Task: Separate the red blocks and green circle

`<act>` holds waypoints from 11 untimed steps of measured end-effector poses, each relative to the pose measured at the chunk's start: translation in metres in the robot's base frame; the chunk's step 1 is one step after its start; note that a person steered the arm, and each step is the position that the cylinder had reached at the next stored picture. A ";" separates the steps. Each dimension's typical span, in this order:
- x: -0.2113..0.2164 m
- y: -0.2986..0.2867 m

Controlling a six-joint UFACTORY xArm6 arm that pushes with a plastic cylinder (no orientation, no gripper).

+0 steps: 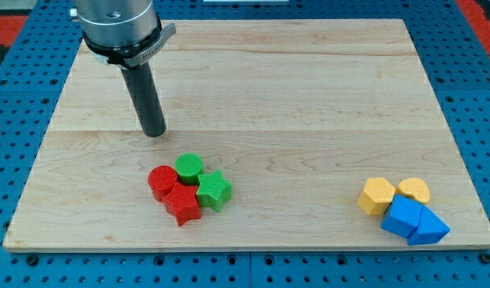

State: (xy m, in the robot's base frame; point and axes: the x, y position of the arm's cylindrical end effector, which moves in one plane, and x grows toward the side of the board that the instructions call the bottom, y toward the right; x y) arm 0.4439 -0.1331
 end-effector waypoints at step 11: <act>0.120 -0.009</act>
